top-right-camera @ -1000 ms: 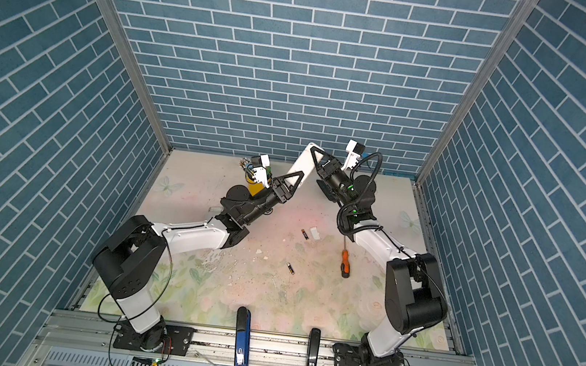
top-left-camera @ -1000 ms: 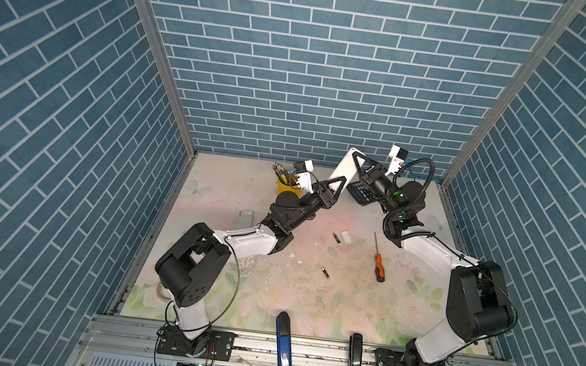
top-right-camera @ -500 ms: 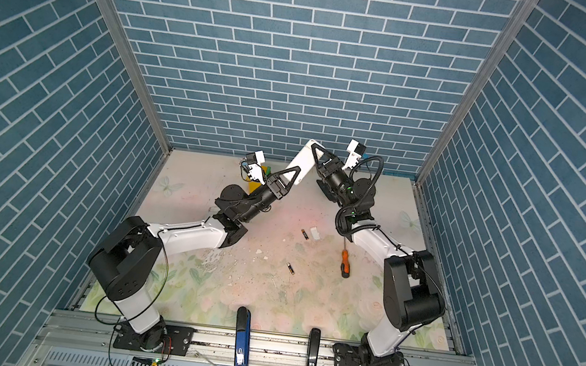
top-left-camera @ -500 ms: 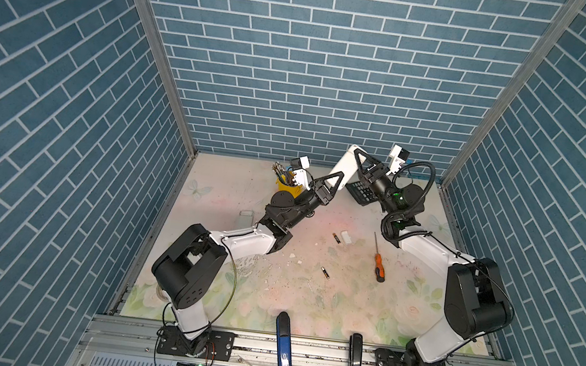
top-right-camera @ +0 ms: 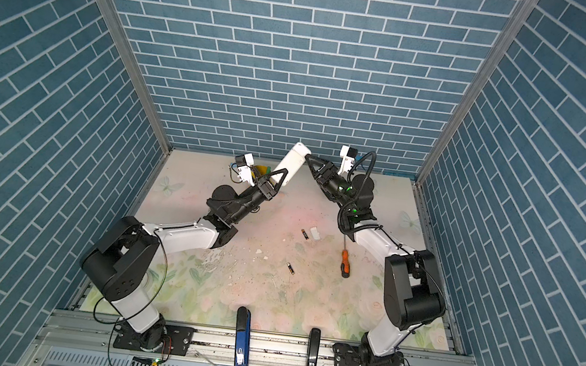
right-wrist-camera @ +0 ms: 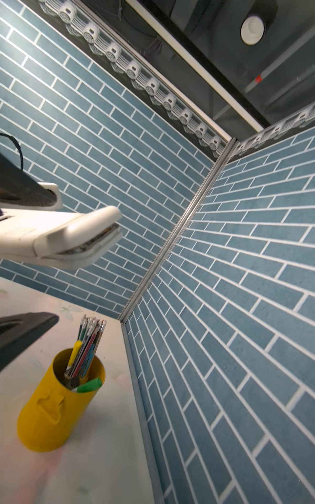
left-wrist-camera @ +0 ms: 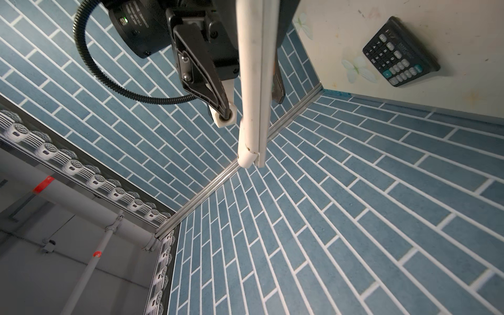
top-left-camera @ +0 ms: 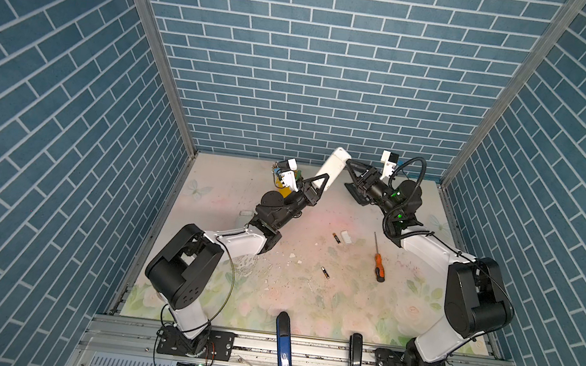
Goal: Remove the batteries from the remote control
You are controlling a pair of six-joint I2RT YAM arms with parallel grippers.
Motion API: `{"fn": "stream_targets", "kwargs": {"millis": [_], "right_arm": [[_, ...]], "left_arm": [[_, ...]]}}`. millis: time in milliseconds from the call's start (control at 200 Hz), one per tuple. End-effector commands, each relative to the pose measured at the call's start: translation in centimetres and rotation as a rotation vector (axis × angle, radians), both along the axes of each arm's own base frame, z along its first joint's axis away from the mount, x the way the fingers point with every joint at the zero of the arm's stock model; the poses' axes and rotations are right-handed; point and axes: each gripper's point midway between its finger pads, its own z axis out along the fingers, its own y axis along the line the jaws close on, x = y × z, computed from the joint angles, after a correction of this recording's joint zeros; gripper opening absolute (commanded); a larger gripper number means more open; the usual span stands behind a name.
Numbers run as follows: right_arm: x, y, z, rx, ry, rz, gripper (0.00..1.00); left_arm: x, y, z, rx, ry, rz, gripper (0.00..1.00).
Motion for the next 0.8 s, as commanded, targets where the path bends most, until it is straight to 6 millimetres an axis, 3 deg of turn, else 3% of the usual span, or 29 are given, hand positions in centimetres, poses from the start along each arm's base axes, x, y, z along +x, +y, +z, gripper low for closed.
{"fn": "stream_targets", "kwargs": {"millis": [0, 150, 230, 390, 590, 795], "right_arm": [[-1.2, -0.1, -0.6, -0.079, -0.024, 0.052, 0.63], [-2.4, -0.6, -1.2, -0.147, -0.023, 0.062, 0.63], [-3.1, -0.7, -0.7, -0.199, -0.045, 0.069, 0.58], [-5.7, -1.3, -0.3, -0.494, -0.117, 0.059, 0.53], [-7.8, -1.9, 0.1, -0.649, -0.155, 0.119, 0.55], [-8.0, -1.3, -0.8, -0.668, -0.139, 0.188, 0.54]], "left_arm": [[-0.8, 1.4, 1.2, -0.022, -0.05, -0.005, 0.0], [-1.1, 1.5, 0.7, -0.02, -0.04, -0.03, 0.0], [-1.4, 1.2, 0.6, -0.026, -0.029, -0.059, 0.0], [-2.2, 0.8, -0.3, 0.0, 0.042, -0.146, 0.0], [-4.7, 0.8, -2.3, 0.128, 0.177, -0.285, 0.0], [-8.6, 1.3, -3.8, 0.285, 0.243, -0.406, 0.0]]}}
